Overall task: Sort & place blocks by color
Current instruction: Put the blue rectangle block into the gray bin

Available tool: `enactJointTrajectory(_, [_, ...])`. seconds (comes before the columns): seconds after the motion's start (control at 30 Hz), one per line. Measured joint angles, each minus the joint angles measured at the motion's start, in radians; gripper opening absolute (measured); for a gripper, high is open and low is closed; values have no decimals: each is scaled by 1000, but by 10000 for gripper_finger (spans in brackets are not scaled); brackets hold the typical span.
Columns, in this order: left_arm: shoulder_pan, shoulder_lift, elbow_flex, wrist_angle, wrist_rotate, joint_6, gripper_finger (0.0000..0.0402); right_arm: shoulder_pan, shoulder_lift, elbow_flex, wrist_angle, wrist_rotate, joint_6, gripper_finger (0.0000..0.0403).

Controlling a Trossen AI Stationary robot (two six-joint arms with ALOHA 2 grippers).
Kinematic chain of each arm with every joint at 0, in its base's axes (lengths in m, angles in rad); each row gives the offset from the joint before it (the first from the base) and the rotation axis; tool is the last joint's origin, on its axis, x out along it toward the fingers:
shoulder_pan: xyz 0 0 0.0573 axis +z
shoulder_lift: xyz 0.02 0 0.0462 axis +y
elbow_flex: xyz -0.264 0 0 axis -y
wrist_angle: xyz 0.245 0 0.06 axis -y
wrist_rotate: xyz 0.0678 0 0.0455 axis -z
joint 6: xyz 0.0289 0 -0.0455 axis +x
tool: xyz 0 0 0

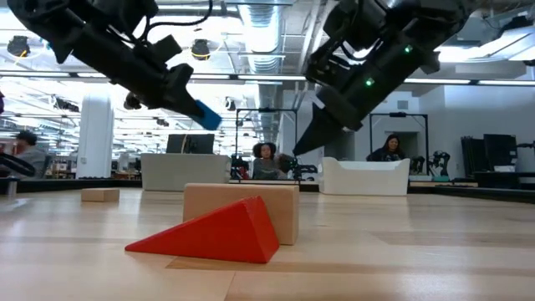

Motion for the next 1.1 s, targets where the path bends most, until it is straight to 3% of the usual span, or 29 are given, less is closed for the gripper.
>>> enactJointTrajectory(0.1, [124,-72,0,-60,19,-5,111,-14,3,-18,12,-6,12,270])
enactJointTrajectory(0.23, [303,-110,0,-64,160,-20,108,-29,0,-21,22,-6,13,270])
enactJointTrajectory(0.53, [609,-30,0,-93,438,-134,111,-33,0,-21,20,-12,13,270])
enactJointTrajectory(0.77, [684,16,33,-147,529,-182,113,-33,0,-21,20,-12,12,270])
enactJointTrajectory(1.1, [689,16,177,-423,522,-174,123,-33,0,-21,18,-12,12,270])
